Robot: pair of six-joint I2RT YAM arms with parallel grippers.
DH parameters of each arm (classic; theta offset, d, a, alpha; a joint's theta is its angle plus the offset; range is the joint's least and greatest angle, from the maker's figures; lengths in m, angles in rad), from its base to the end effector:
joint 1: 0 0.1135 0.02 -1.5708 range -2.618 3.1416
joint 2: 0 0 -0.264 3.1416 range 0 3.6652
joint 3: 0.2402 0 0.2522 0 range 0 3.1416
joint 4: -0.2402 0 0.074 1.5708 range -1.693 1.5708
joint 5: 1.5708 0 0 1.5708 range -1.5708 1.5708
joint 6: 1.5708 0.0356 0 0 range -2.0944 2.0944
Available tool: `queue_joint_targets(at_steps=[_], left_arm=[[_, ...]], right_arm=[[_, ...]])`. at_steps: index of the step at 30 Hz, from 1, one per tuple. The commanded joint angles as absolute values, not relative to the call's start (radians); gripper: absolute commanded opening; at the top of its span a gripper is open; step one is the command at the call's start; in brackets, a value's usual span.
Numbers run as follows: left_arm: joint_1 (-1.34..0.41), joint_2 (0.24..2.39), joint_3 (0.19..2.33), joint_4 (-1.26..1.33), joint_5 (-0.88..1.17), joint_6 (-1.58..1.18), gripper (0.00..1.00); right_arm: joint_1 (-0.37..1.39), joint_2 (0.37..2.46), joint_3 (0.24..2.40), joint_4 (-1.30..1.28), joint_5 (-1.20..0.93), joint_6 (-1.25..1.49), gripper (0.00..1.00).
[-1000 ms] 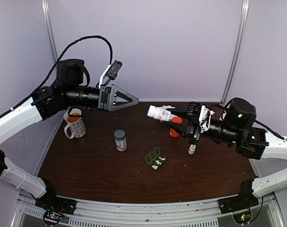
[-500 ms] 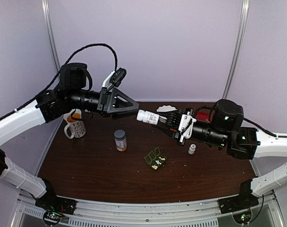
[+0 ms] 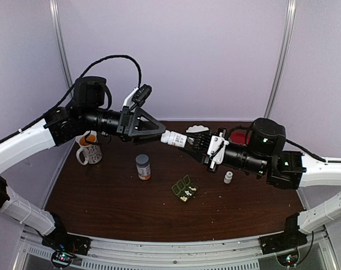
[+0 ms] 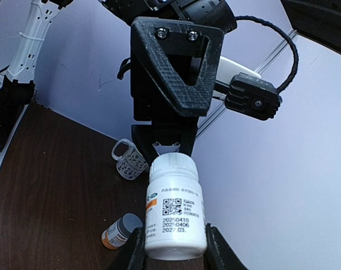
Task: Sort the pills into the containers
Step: Screw the lid of the pill bottle onto the pill bottle.
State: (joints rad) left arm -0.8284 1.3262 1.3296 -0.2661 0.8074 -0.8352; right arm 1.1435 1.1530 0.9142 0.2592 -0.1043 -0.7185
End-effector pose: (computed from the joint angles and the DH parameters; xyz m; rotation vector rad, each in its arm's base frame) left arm 0.1812 -0.2355 0.4049 0.6809 2.1033 -1.7950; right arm 0.1104 0.2513 0.3574 -1.3037 0.8665 0.4162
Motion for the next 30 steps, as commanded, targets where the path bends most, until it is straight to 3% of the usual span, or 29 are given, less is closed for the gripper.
queue_joint_targets(at_steps=[1, 3, 7, 13, 23, 30], left_arm=[[-0.830, 1.333, 1.324, -0.279, 0.809, -0.817, 0.81], [-0.830, 1.334, 1.325, -0.282, 0.809, -0.815, 0.80], [-0.830, 1.337, 1.331, -0.285, 0.814, -0.816, 0.66], [-0.831, 1.342, 1.333, -0.285, 0.824, -0.819, 0.53], [-0.830, 1.351, 1.338, -0.288, 0.842, -0.822, 0.55], [-0.830, 1.355, 1.342, -0.288, 0.857, -0.818, 0.22]], right_arm=[[1.148, 1.145, 0.939, 0.311, -0.095, -0.707, 0.00], [1.148, 1.144, 0.939, 0.310, -0.095, -0.706, 0.00], [1.149, 1.148, 0.939, 0.302, -0.091, -0.709, 0.00], [1.147, 1.156, 0.940, 0.301, -0.092, -0.704, 0.00], [1.148, 1.167, 0.948, 0.296, -0.106, -0.702, 0.00], [1.148, 1.167, 0.945, 0.292, -0.106, -0.699, 0.00]])
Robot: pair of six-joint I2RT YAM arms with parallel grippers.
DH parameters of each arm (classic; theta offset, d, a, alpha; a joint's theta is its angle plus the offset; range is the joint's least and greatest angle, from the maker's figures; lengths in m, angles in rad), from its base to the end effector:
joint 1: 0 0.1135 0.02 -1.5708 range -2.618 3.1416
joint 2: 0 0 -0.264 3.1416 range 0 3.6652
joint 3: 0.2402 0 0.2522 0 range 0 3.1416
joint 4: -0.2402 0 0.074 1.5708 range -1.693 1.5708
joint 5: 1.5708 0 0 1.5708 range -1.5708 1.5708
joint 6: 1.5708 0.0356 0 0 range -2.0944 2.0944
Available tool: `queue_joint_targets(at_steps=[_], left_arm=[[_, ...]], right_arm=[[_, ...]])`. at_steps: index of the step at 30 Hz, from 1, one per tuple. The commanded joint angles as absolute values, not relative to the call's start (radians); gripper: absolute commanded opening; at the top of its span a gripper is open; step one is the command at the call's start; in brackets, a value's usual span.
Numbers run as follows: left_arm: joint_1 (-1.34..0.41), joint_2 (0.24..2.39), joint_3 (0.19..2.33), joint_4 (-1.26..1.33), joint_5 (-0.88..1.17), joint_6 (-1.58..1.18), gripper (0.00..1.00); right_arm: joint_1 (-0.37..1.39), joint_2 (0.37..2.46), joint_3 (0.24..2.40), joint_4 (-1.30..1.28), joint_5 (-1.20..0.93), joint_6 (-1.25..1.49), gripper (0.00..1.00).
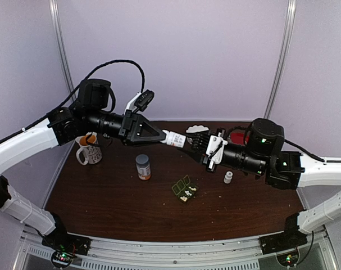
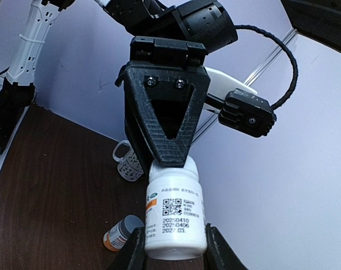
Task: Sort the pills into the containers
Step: Screw the lid of the pill bottle onto the pill bottle.
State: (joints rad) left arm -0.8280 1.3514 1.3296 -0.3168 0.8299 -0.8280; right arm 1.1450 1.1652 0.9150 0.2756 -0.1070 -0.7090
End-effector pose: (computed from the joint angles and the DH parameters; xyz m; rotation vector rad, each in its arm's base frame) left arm 0.1844 -0.2396 0.3933 0.6826 2.1883 -1.7933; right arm 0.1111 0.2542 0.3563 -1.2982 0.8672 0.4273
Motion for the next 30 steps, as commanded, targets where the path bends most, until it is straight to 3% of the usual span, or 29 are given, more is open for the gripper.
queue_joint_targets(at_steps=[1, 4, 11, 20, 29, 30], left_arm=[[-0.830, 1.356, 1.342, -0.288, 0.860, -0.818, 0.16], [-0.831, 1.362, 1.341, -0.287, 0.864, -0.802, 0.00], [-0.860, 1.360, 1.365, -0.311, 0.840, -0.639, 0.00], [-0.950, 1.320, 1.408, -0.380, 0.565, -0.211, 0.00], [-0.989, 1.330, 1.400, -0.281, 0.561, -0.093, 0.00], [-0.989, 1.336, 1.412, -0.291, 0.551, -0.096, 0.00]], right_arm=[[1.147, 1.167, 0.945, 0.289, -0.105, -0.696, 0.00], [1.148, 1.161, 0.945, 0.280, -0.122, -0.664, 0.00], [1.122, 1.138, 0.973, 0.235, -0.261, -0.424, 0.00], [1.094, 1.100, 0.949, 0.287, -0.433, -0.103, 0.00], [1.087, 1.058, 0.904, 0.297, -0.479, -0.055, 0.00], [1.086, 1.052, 0.898, 0.290, -0.468, -0.064, 0.07]])
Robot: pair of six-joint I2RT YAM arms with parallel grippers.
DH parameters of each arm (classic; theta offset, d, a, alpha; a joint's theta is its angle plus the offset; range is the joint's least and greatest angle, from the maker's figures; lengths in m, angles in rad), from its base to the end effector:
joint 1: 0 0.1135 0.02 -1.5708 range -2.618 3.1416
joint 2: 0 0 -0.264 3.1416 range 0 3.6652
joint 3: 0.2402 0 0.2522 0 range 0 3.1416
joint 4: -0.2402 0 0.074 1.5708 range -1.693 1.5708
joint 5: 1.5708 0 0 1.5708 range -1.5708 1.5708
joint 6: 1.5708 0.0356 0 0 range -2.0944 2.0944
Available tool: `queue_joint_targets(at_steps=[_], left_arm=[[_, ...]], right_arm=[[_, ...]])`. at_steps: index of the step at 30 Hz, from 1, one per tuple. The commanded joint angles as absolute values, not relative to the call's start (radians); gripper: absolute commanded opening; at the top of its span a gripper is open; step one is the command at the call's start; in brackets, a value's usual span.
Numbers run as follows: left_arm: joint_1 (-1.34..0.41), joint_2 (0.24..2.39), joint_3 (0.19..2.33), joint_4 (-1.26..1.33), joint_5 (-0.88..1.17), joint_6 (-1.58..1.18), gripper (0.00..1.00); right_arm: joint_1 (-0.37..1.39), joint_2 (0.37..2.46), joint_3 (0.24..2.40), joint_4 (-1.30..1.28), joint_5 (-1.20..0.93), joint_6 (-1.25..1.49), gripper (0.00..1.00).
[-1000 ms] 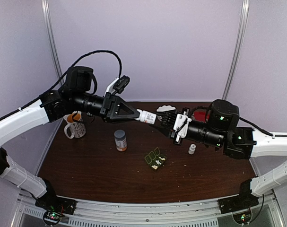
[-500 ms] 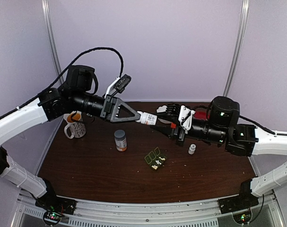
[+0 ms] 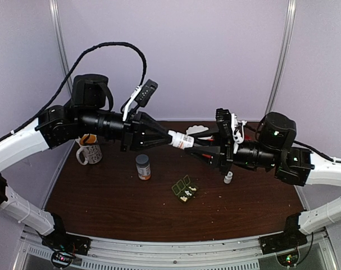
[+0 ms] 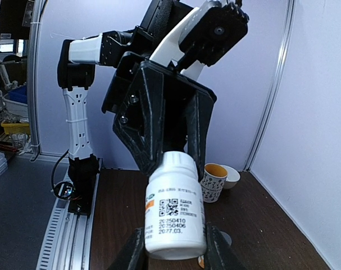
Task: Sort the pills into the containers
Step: Screw the lid of the pill bottle onto the pill bottle, then place the pill bottle at the center of the board.
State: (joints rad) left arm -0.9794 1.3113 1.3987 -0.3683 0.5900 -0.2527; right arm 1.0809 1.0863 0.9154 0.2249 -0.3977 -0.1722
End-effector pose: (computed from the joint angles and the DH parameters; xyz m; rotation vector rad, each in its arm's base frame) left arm 0.1456 -0.2523 0.4211 1.1352 1.7025 -1.3618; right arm 0.1080 0.2318 0.3703 -1.1957 1.0801 1.0155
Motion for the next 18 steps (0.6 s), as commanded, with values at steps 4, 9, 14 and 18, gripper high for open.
queue_joint_targets(at_steps=[4, 9, 14, 18], left_arm=[[-0.988, 1.329, 1.446, -0.377, 0.460, -0.100, 0.00], [-0.989, 1.273, 1.435, -0.571, 0.221, -0.082, 0.00], [-0.989, 1.269, 1.408, -0.821, -0.048, -0.166, 0.00], [-0.988, 1.300, 1.337, -1.003, -0.206, -0.305, 0.00]], right_arm=[[1.086, 1.021, 0.866, 0.260, -0.406, -0.108, 0.76], [1.083, 0.944, 0.787, 0.224, -0.278, -0.148, 1.00], [1.079, 0.904, 0.717, 0.176, -0.235, -0.143, 1.00], [1.077, 0.923, 0.696, 0.142, -0.185, -0.108, 1.00]])
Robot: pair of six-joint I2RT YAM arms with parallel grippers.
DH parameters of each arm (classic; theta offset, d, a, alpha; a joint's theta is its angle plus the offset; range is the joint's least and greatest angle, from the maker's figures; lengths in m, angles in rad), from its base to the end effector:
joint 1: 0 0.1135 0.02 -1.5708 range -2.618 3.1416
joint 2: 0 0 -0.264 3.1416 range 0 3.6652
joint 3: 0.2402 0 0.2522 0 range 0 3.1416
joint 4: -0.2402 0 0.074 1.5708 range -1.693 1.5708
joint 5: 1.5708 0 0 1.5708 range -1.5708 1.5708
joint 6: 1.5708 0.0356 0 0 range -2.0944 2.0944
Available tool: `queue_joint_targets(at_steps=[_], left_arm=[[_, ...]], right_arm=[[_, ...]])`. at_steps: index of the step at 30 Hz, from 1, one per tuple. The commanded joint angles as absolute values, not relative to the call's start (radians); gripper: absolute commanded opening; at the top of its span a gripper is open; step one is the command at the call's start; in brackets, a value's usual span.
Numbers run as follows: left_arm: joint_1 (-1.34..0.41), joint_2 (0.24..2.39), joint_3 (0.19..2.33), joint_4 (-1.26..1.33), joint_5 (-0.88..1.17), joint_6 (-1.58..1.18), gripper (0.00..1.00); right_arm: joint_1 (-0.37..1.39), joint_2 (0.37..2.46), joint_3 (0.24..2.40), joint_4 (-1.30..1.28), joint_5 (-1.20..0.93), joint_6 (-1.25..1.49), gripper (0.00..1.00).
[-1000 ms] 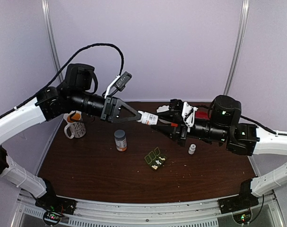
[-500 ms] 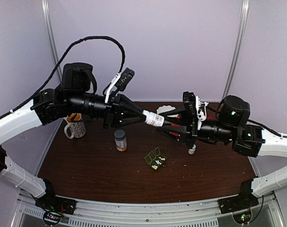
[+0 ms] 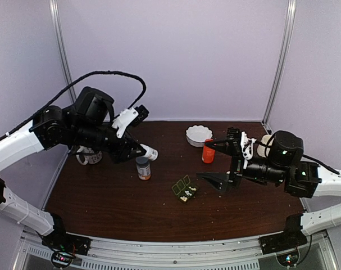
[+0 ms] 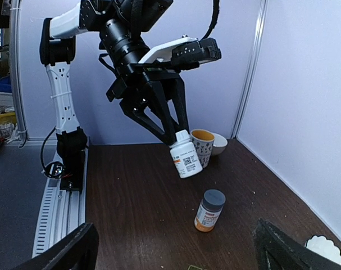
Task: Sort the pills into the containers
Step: Place the pill bottle at the center of the board.
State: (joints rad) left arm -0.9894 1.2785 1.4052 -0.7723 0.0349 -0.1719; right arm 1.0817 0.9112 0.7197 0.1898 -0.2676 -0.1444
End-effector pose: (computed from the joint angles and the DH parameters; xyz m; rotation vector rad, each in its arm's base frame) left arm 0.1455 -0.2237 0.3908 0.9332 2.1041 -0.6632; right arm 0.0943 0.1973 0.3342 -1.1225 1.2131 0.9353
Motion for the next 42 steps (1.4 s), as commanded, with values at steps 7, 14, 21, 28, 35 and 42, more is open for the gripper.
queue_joint_targets(at_steps=[7, 14, 21, 28, 35, 42], left_arm=[[-0.888, 1.312, 1.065, -0.951, -0.242, -0.475, 0.00], [-0.807, 1.431, 0.978, -0.811, -0.219, -0.489, 0.00], [-0.807, 1.577, 1.025, -0.795, -0.183, -0.482, 0.05], [-0.807, 1.597, 1.046, -0.801, -0.155, -0.478, 0.58], [-0.808, 1.507, 1.060, -0.854, -0.167, -0.481, 0.77], [-0.912, 1.317, 1.195, -0.922, -0.237, -0.503, 0.83]], right_arm=[[1.075, 1.009, 0.706, 0.144, -0.081, -0.036, 1.00], [1.072, 1.082, 0.717, 0.168, -0.063, 0.070, 1.00], [1.072, 1.103, 0.692, 0.183, -0.080, 0.128, 0.99], [1.072, 1.093, 0.675, 0.207, -0.077, 0.136, 0.98], [1.072, 1.108, 0.677, 0.197, -0.076, 0.152, 0.98], [1.072, 1.097, 0.672, -0.003, -0.048, 0.293, 0.95]])
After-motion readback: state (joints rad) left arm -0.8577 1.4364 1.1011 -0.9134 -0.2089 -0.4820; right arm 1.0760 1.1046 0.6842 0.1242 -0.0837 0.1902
